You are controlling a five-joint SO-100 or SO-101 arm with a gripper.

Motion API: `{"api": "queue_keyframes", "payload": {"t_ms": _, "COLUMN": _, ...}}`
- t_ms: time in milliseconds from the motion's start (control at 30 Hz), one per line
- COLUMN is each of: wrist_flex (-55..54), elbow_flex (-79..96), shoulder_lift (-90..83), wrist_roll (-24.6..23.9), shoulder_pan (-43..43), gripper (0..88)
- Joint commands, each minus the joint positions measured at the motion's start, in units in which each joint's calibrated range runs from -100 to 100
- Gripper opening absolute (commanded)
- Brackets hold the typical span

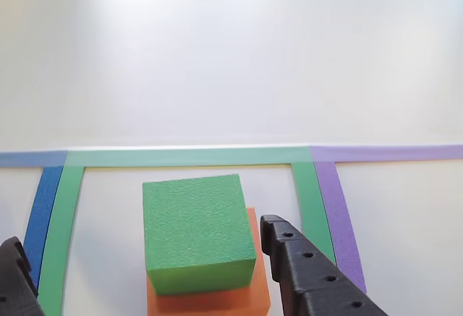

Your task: Tower of hanoi

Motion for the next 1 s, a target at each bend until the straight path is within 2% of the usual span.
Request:
{"api": "queue_keyframes", "payload": {"t_ms": 0, "wrist_flex": -1.28, "elbow_flex": -1.5, "shoulder_lift": -0.57, "wrist_roll": 0.0, "shoulder_pan": 0.8, "gripper": 35.6}}
{"api": "queue_keyframes", "payload": {"t_ms": 300, "wrist_flex": -1.28, "elbow_flex": -1.87, "shoulder_lift": -0.33, "wrist_roll": 0.0, "shoulder_pan": 0.34, "gripper": 29.0}}
{"api": "queue_keyframes", "payload": {"t_ms": 500, "wrist_flex": -1.36, "elbow_flex": -2.14, "shoulder_lift": 0.23, "wrist_roll": 0.0, "shoulder_pan": 0.19, "gripper": 19.2}}
{"api": "queue_keyframes", "payload": {"t_ms": 967, "wrist_flex": -1.36, "elbow_flex": -2.05, "shoulder_lift": 0.39, "wrist_roll": 0.0, "shoulder_pan": 0.11, "gripper": 13.2}}
